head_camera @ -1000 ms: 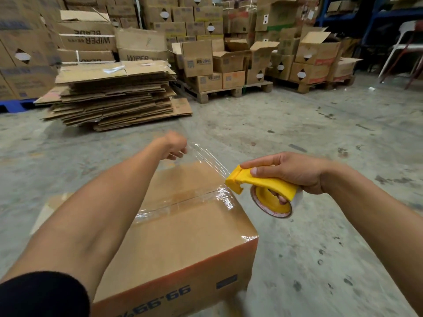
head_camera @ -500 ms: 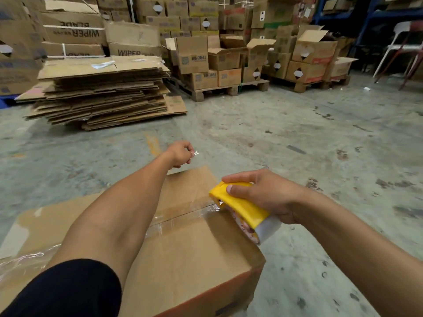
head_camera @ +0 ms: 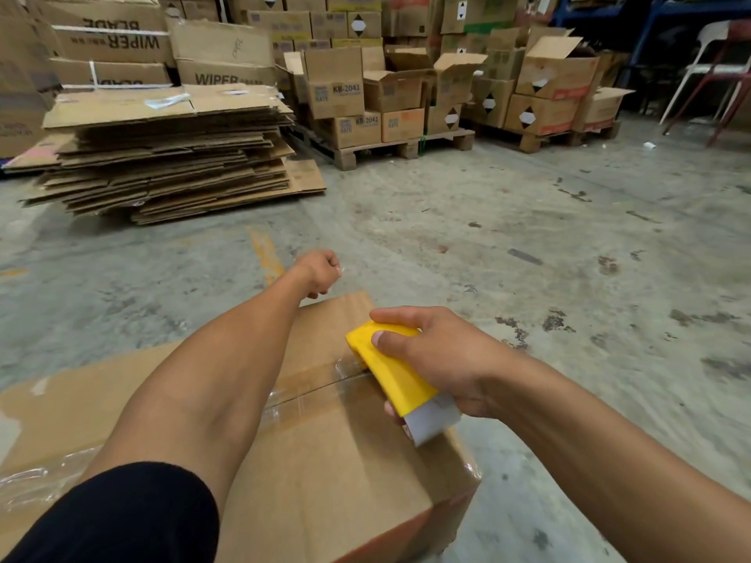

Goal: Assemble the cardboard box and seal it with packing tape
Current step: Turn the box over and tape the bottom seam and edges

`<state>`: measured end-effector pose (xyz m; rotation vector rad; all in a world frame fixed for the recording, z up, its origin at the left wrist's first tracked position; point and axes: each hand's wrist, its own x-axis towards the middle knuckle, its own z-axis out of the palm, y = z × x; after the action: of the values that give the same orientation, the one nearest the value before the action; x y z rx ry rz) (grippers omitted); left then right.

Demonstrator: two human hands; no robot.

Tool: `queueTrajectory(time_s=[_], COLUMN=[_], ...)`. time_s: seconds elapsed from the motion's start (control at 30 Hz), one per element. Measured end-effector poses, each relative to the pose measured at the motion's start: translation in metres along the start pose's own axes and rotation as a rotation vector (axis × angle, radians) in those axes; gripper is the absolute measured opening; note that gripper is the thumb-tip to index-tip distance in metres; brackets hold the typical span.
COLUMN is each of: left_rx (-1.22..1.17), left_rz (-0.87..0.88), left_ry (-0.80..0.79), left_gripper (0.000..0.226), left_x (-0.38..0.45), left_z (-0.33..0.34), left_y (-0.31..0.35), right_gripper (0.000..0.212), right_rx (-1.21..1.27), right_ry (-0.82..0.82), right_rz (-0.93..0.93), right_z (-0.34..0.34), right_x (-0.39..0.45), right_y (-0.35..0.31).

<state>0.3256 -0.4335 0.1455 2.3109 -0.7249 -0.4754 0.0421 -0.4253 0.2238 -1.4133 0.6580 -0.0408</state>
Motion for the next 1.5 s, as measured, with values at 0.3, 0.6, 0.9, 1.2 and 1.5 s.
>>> queueTrajectory(time_s=[0.3,0.6,0.9,1.2,1.5], left_rx=[-0.098,0.083,-0.329,-0.042,0.088], left_rz=[0.008,-0.065,0.192,0.079,0.504], left_ry=[0.033,-0.130,-0.121,-0.481,-0.057], left_gripper=[0.020,0.050,0.075,0.123,0.056], left_x=[0.003,0.002,-0.040,-0.051,-0.085], left_z=[0.012,0.016,-0.014,-0.012,0.002], left_y=[-0.007,-0.010,0.002,-0.003,-0.004], right_gripper=[0.040,0.041,0.038,0.039,0.036], right_rx=[-0.004,-0.037,-0.040,-0.056,-0.103], right_ry=[-0.010,0.012,0.046,0.037,0.092], right_rz=[-0.019,-0.020,-0.051,-0.068,-0.102], right_z=[-0.004,-0.002,-0.004,-0.003,-0.003], right_x=[0.005,0.005,0.009,0.007,0.009], right_y=[0.003,0.004,0.009,0.010,0.009])
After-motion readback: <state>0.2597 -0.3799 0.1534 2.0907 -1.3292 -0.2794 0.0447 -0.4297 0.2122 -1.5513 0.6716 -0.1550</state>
